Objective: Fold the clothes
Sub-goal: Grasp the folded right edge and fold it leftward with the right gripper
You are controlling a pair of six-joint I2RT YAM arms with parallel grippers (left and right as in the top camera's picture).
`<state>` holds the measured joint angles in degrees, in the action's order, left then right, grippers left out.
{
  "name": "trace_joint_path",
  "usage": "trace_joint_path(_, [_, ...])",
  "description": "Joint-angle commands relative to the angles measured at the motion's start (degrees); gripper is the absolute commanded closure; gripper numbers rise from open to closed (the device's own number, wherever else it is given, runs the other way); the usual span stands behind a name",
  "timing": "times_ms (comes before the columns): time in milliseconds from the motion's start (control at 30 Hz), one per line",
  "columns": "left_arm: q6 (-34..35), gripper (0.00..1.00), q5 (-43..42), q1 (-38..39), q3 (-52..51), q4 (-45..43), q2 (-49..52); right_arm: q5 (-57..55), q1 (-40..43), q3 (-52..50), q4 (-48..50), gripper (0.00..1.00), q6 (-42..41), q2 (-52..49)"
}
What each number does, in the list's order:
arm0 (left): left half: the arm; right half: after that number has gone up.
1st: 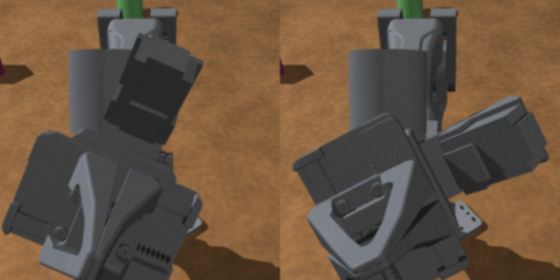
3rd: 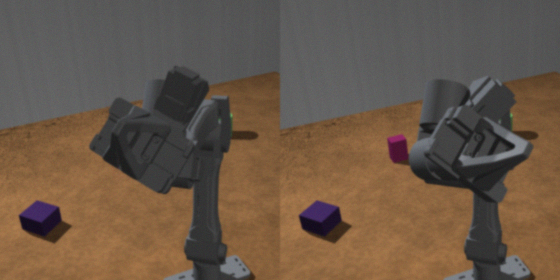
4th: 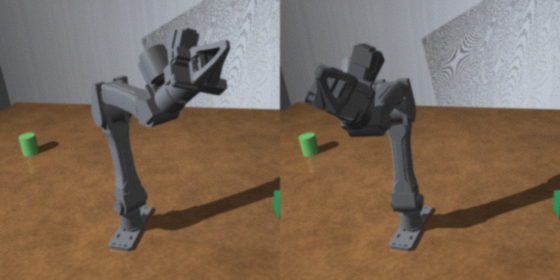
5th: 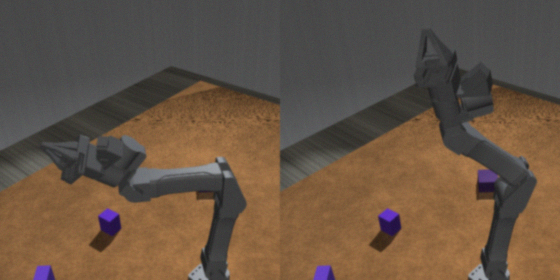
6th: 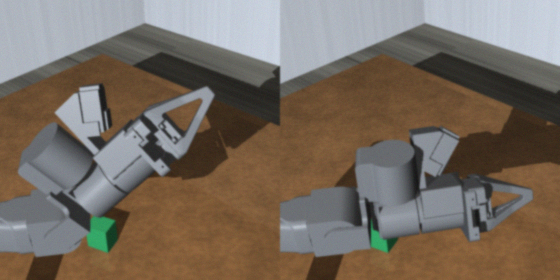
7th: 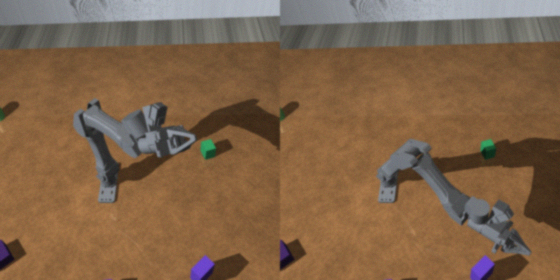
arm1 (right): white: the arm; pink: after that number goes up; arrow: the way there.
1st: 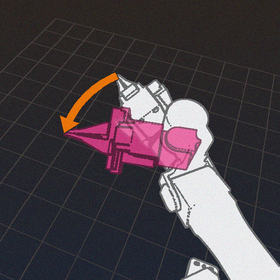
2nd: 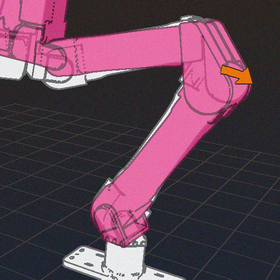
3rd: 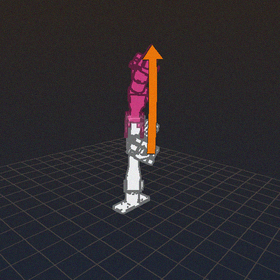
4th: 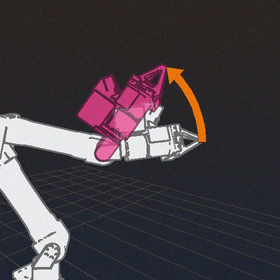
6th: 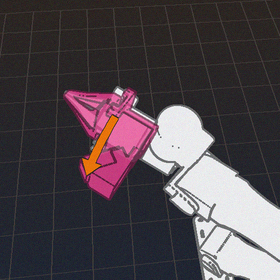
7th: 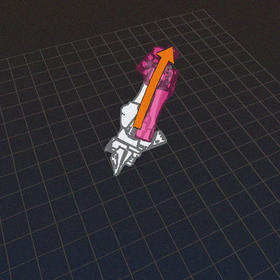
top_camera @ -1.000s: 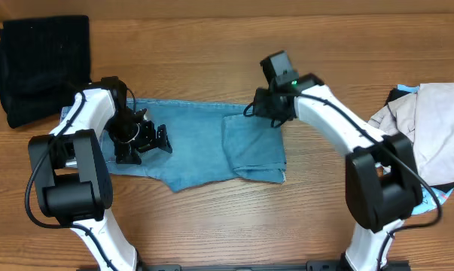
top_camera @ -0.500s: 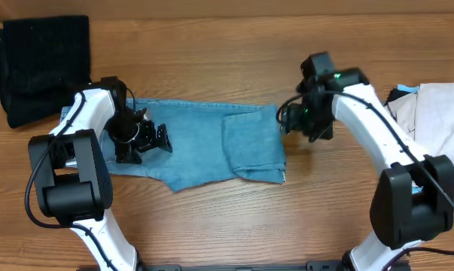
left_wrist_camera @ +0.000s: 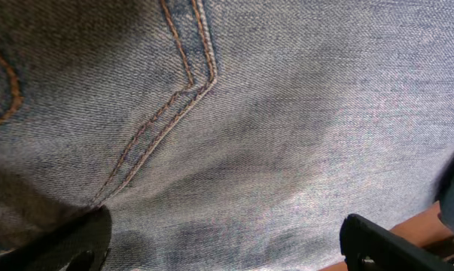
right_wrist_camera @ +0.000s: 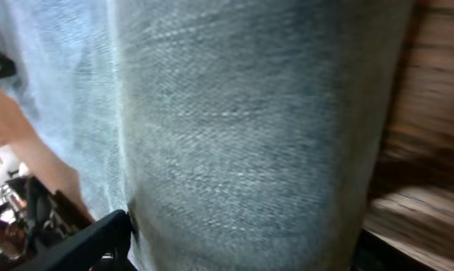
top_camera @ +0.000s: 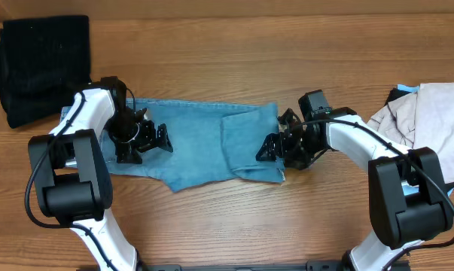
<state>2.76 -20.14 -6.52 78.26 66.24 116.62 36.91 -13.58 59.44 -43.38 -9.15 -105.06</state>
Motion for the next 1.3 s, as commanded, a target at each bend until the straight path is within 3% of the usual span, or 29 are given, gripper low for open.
trace_joint_path(0, [-1.5, 0.0, -0.7, -0.6, -0.1, 0.0, 1.0, 4.4, -0.3, -0.2, 0.9, 0.44, 0.2, 0.1])
trace_joint_path(33, [-1.5, 0.0, -0.7, -0.6, -0.1, 0.0, 1.0, 4.4, -0.3, -0.2, 0.9, 0.62, -0.1, 0.1])
trace_joint_path(100, [-1.5, 0.0, -0.7, -0.6, -0.1, 0.0, 1.0, 4.3, -0.3, -0.2, 1.0, 0.88, -0.8, 0.1])
trace_joint_path(133, [-1.5, 0.0, -0.7, -0.6, -0.1, 0.0, 1.0, 4.3, -0.3, -0.2, 1.1, 0.96, -1.4, 0.1])
trace_joint_path(400, [-1.5, 0.0, -0.7, -0.6, -0.1, 0.0, 1.0, 1.3, 0.8, -0.2, 3.2, 0.96, -4.0, 0.1])
trace_joint_path(500, [-2.1, 0.0, -3.0, -0.6, -0.1, 0.7, 1.0, -7.3, 2.2, -0.2, 3.2, 0.96, -8.2, 0.1])
trace_joint_path(533, [-6.0, 0.0, -6.9, -0.6, -0.1, 1.2, 1.0, -12.3, 3.5, -0.1, 2.3, 0.96, -9.2, 0.1])
trace_joint_path(700, [-14.1, 0.0, -15.5, -0.3, -0.1, 1.4, 0.9, -26.9, 10.6, 4.7, -7.1, 0.96, -12.1, 0.2])
trace_joint_path(867, [-15.1, 0.0, -17.4, 2.2, 0.5, 1.4, 0.0, -40.3, 11.8, 16.5, -19.8, 0.96, -13.7, 0.2])
trace_joint_path(1067, [-14.2, 0.0, -17.5, 6.1, 3.6, 2.8, -4.2, -53.0, 4.8, 26.6, -29.2, 0.96, -20.5, 0.2])
trace_joint_path(1267, [-11.7, 0.0, -17.4, 6.2, 4.1, 3.5, -8.1, -54.9, -10.2, 26.0, -26.3, 0.96, -25.7, 0.0])
